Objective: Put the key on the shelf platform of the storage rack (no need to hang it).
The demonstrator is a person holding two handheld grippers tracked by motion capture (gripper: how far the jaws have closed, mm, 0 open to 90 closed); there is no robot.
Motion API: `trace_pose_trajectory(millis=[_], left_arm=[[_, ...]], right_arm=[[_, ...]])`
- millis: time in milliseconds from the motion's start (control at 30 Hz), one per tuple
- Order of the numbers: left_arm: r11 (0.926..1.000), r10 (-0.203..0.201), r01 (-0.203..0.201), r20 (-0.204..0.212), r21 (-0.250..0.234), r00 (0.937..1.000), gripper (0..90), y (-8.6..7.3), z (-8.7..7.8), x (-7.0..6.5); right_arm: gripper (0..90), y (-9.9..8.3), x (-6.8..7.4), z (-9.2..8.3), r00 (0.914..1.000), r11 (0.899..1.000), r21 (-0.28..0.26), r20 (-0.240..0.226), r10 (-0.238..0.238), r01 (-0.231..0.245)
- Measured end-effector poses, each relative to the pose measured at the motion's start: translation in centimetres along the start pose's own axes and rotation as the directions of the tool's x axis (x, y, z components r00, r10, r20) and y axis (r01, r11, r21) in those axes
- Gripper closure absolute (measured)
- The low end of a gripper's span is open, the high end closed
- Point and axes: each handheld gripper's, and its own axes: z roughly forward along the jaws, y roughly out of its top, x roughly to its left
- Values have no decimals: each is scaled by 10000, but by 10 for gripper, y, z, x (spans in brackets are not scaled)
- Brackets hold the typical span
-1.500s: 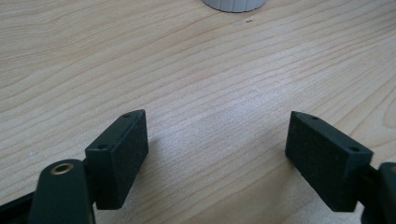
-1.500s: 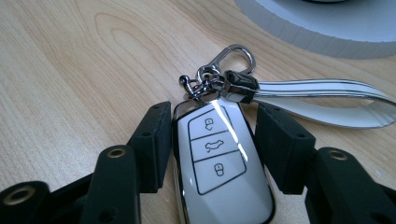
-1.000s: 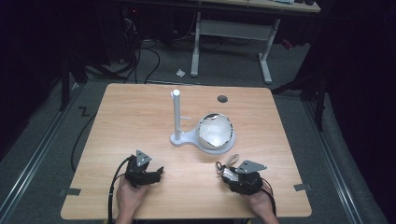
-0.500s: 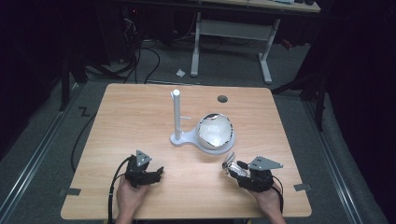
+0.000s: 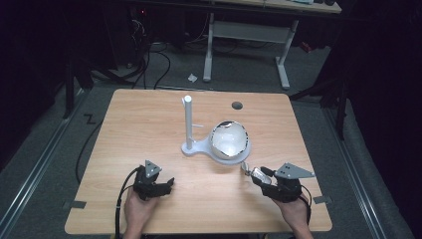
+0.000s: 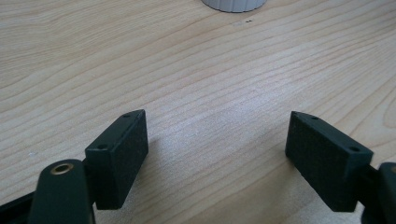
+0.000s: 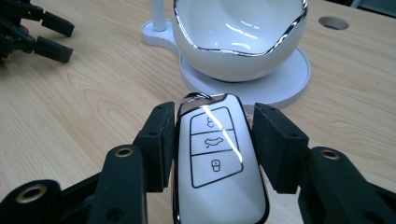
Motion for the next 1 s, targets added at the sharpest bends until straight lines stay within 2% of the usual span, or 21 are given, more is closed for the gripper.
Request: trace_pose_trajectory(millis=[333,733,1000], left_arm=[[10000,-10,10,-19,-15,10000,221,0,0,0],[10000,-34,34,-22,-17,10000,221,0,0,0],[10000,-36,36,-23,-19,10000,221,0,0,0]], right_arm=[[511,13,-3,-15,9993,9992,-403,363,-43,58],[511,31,-6,-21,9996,9982,-569,212,-179,191],[511,41,-10,-24,9999,9975,-696,91,-93,100]])
